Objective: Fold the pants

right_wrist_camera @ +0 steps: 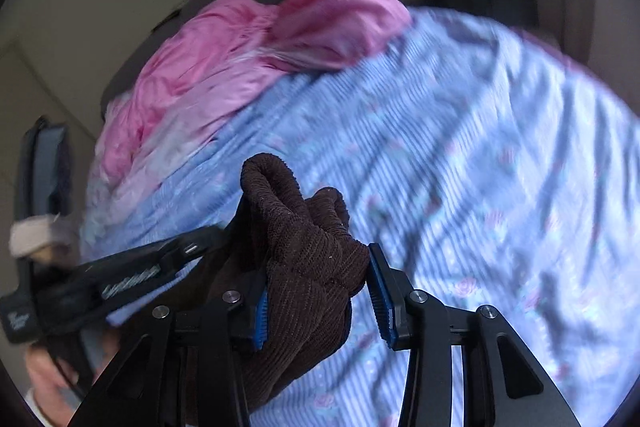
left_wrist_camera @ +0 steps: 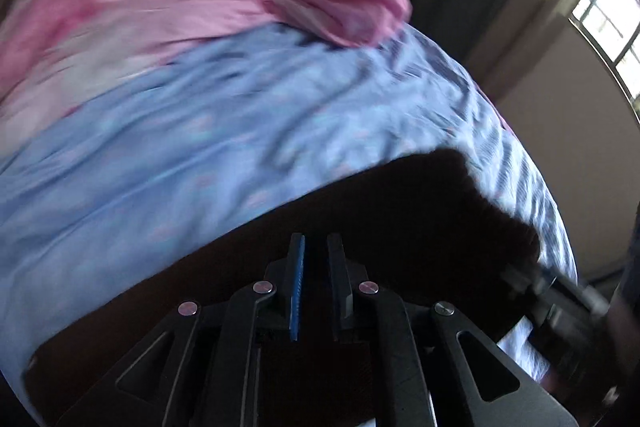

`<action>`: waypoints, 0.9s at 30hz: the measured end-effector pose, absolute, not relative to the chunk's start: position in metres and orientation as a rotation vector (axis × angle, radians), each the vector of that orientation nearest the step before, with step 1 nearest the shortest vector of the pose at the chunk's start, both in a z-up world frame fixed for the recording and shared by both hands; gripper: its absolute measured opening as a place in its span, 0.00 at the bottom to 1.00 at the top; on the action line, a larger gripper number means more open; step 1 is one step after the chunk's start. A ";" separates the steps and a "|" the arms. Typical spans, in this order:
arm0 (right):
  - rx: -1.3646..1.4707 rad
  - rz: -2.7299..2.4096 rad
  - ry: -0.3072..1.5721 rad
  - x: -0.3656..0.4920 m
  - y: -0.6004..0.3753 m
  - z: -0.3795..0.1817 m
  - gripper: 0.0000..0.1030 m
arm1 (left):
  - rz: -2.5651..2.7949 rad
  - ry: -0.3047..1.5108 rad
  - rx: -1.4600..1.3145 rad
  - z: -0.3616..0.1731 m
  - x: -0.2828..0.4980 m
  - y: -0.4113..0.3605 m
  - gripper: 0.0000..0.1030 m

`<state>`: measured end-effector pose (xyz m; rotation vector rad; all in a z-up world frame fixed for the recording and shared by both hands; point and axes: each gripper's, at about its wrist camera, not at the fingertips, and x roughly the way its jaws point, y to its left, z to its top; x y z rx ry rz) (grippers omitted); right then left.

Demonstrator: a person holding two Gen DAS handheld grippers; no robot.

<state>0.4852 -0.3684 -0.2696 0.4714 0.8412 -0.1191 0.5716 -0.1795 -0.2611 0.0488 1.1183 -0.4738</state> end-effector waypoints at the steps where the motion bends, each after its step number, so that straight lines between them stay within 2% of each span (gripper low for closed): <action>1: 0.421 -0.115 0.834 0.486 -0.358 -0.257 0.41 | -0.437 1.116 0.029 -0.253 0.560 -0.155 0.11; 9: 0.026 -0.099 0.802 0.483 -0.252 -0.182 0.41 | -0.151 1.103 -0.097 -0.214 0.471 0.003 0.11; 13: -0.055 -0.048 0.801 0.479 -0.198 -0.165 0.41 | -0.063 1.092 -0.156 -0.203 0.438 0.055 0.11; 22: -0.201 0.051 0.833 0.478 -0.065 -0.163 0.40 | -0.080 1.098 -0.289 -0.198 0.432 0.129 0.14; 27: -0.263 0.107 0.851 0.476 0.002 -0.179 0.39 | -0.078 1.099 -0.253 -0.199 0.436 0.164 0.14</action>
